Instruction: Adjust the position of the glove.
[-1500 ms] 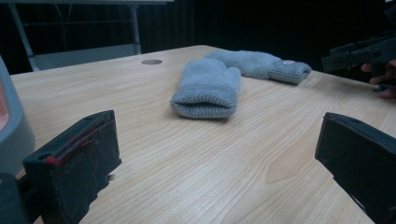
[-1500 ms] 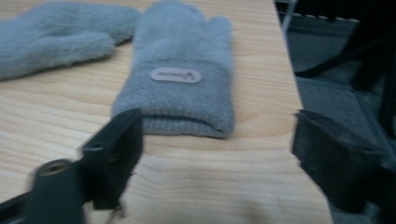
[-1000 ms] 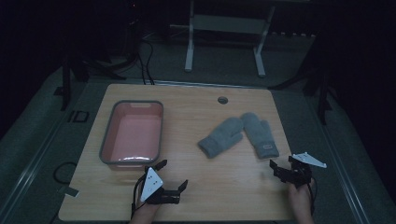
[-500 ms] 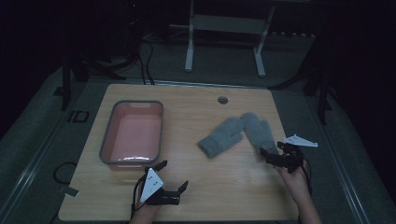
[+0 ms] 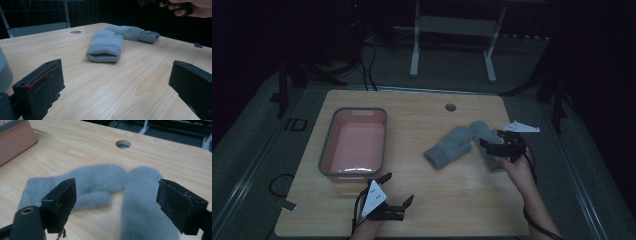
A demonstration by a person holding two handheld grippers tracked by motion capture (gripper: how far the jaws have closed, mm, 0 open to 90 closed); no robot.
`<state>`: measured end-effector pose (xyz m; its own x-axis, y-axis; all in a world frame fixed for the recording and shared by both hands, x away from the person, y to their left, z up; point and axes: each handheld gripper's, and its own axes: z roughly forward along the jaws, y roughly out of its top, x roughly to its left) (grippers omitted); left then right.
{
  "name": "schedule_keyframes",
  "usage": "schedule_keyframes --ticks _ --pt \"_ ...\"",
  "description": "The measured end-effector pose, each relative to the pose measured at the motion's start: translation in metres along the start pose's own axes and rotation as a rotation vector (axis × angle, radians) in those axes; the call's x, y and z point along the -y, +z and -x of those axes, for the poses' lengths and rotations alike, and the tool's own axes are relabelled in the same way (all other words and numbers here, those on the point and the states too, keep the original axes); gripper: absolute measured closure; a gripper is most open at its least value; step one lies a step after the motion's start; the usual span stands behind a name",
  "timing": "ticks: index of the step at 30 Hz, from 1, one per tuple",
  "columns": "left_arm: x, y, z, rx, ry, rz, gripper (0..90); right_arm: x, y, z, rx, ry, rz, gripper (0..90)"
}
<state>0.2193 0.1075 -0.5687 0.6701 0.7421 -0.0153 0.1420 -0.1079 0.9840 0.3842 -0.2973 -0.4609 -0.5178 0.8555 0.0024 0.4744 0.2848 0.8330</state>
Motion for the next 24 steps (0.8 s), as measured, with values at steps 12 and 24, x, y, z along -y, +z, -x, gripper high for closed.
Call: schedule_keyframes --ticks 12,24 --pt "-0.001 -0.001 0.001 -0.011 -0.024 -0.005 0.1 -0.024 0.061 -0.015 -0.115 -0.075 -0.045 16.0" --pt "-0.001 -0.001 0.001 -0.015 -0.024 -0.009 0.1 -0.014 0.114 -0.028 -0.146 -0.125 -0.163 23.4"
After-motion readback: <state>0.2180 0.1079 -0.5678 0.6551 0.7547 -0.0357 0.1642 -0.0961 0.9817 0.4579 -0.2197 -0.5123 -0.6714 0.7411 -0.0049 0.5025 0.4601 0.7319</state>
